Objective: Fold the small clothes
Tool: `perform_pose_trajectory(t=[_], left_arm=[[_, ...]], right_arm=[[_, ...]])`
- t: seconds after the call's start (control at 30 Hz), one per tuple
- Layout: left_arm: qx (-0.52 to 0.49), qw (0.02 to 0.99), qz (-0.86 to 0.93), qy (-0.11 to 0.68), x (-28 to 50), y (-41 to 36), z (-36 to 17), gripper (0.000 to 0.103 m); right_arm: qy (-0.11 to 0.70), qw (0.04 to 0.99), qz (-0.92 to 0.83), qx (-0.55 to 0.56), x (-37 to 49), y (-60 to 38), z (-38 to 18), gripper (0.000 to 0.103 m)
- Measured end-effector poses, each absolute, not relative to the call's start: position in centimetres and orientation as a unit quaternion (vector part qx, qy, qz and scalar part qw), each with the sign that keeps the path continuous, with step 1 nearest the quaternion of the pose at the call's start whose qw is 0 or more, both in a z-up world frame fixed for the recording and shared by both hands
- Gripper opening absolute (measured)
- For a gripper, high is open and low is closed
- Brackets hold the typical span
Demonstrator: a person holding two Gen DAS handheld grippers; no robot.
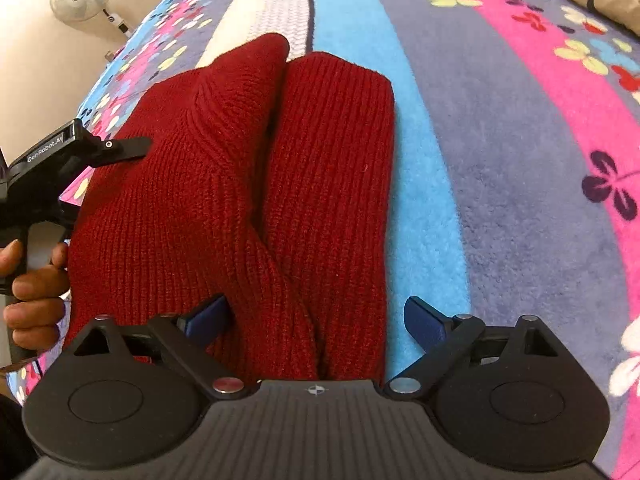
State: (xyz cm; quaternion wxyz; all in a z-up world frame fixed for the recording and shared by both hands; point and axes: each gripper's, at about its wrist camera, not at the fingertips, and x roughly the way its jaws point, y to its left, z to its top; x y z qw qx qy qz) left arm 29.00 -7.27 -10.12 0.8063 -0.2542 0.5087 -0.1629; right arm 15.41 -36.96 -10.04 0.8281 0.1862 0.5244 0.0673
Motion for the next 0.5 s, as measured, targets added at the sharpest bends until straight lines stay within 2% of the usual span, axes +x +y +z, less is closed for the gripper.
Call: perform_pose_trajectory(t=[0.1, 0.13, 0.17, 0.2, 0.27, 0.47, 0.5], left_arm=[[-0.251, 0.804, -0.173, 0.51, 29.4, -6.7, -10.3, 0.097], [-0.246, 0.807, -0.174, 0.507, 29.2, -6.6, -10.0, 0.089], [-0.243, 0.811, -0.174, 0.503, 29.1, -6.4, -9.7, 0.08], [-0.242, 0.814, -0.174, 0.499, 28.8, -6.1, -9.4, 0.075], [-0.244, 0.816, -0.171, 0.495, 28.3, -5.7, -8.6, 0.064], [-0.215, 0.832, -0.17, 0.482, 26.5, -4.3, -5.4, 0.061], [-0.214, 0.834, -0.168, 0.48, 26.2, -3.7, -4.8, 0.061]], right_arm=[[0.525, 0.825, 0.071, 0.199, 15.2, -37.1, -10.0, 0.094], [0.524, 0.824, 0.074, 0.204, 15.2, -37.1, -10.1, 0.093], [0.522, 0.823, 0.08, 0.212, 15.3, -37.1, -10.1, 0.089], [0.518, 0.822, 0.085, 0.219, 15.3, -37.2, -10.1, 0.087], [0.51, 0.826, 0.089, 0.225, 15.2, -37.0, -9.9, 0.074], [0.474, 0.845, 0.096, 0.227, 13.7, -36.4, -8.5, 0.047], [0.467, 0.847, 0.102, 0.233, 13.4, -36.3, -8.3, 0.045]])
